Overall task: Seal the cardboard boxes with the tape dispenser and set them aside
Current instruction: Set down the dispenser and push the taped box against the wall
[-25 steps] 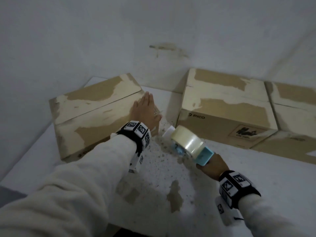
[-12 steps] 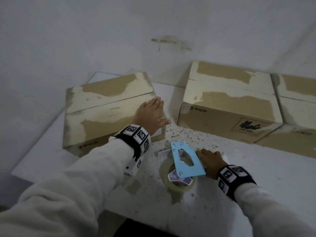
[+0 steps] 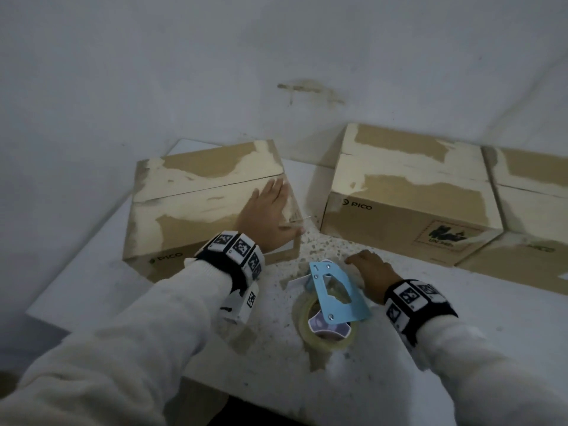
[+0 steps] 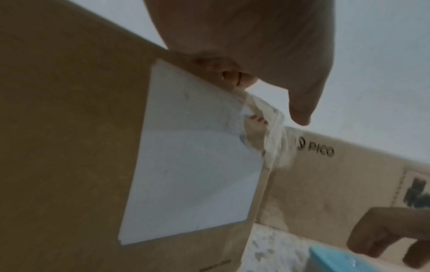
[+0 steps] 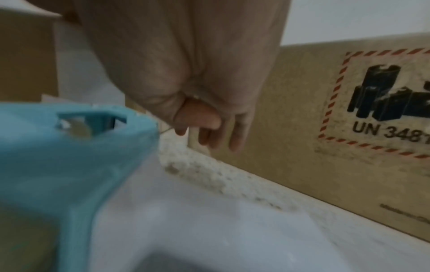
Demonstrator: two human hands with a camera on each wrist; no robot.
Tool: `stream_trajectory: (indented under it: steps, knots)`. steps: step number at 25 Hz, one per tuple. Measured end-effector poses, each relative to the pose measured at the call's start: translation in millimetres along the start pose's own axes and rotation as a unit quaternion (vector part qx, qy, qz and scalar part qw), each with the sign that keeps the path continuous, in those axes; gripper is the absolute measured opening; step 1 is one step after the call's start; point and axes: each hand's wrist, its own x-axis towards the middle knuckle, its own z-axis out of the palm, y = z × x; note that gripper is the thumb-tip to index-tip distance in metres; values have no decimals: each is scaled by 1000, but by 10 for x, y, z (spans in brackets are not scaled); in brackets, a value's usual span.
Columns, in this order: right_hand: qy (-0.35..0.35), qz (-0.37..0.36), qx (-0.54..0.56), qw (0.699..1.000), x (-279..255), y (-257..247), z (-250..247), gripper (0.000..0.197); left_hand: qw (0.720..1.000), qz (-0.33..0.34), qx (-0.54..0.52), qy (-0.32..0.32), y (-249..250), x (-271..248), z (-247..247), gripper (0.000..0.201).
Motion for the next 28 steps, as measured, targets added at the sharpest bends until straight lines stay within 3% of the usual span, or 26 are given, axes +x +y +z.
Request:
stream_trajectory:
  steps: [2, 4, 6, 9, 12, 15, 20, 24, 27, 28]
  knots:
    - [158, -43, 106, 981, 80, -233, -191, 37, 998, -32, -36, 41, -132, -131, -88, 88]
    - [298, -83, 165, 937, 184, -564, -382, 19, 988, -61, -101, 97, -340, -293, -173, 82]
    - [350, -117, 199, 908, 288, -926, -517, 19, 972, -84, -144, 166, -624, -485, -234, 82]
    - [293, -148, 197, 924, 452, -1282, -571, 44, 957, -148, -135, 208, -1124, -791, -272, 84]
    - [216, -112, 143, 959, 583, -1337, -437, 65, 962, -220, -88, 134, -1505, -1051, -230, 92]
    - [225, -84, 143, 960, 630, -1315, -280, 70, 945, -259, -180, 85, -1611, -1186, -135, 93]
    - [268, -64, 280, 920, 627, -1414, -192, 60, 898, -262, -331, 124, -1676, -1152, -163, 85]
    - [257, -40, 441, 859, 596, -1530, -158, 49, 878, -221, -408, 122, -1900, -1023, -259, 76]
    - [238, -24, 548, 801, 585, -1547, -265, 44, 853, -200, -471, 103, -2174, -924, -438, 47]
    - [239, -22, 555, 797, 590, -1530, -323, 40, 849, -201, -480, 93, -2276, -886, -486, 41]
